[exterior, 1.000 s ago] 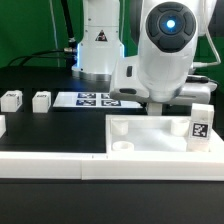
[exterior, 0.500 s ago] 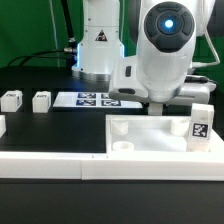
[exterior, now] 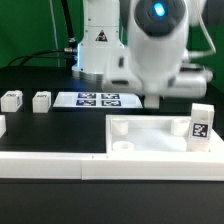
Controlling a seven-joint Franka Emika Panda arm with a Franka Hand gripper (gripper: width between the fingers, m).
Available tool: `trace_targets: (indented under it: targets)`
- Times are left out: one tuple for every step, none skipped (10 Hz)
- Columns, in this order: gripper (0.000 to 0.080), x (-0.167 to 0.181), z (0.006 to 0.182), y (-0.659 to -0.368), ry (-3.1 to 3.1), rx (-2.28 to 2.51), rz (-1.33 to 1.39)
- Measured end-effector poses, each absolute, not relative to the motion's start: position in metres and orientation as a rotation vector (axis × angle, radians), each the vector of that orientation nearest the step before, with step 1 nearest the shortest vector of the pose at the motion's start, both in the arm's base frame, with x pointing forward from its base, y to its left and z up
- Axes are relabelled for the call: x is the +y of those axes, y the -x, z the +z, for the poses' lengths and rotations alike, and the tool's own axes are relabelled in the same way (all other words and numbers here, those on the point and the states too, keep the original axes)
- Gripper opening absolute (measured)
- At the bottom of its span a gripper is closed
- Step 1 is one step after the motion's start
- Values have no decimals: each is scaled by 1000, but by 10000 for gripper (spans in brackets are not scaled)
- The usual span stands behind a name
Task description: Assemble square table
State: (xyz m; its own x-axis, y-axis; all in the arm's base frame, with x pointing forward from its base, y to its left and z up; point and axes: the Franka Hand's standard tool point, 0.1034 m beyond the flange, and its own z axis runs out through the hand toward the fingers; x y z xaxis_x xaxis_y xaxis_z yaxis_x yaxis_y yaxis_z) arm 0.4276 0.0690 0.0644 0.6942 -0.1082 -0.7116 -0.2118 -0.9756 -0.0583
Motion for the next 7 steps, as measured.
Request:
trace_targets:
  targets:
    - [290,50,88,-443,2781,272,1075]
    - [290,38,102,-453,2799,301,998]
    - [290,37,107,-458,2831,311,894]
    - [290,39,103,-458,2858,309,823]
    - [290,39,102,-461,2888,311,730]
    - [290,38,103,-467,2909,316,652]
    - [290,32,105,-487,2940,326,526]
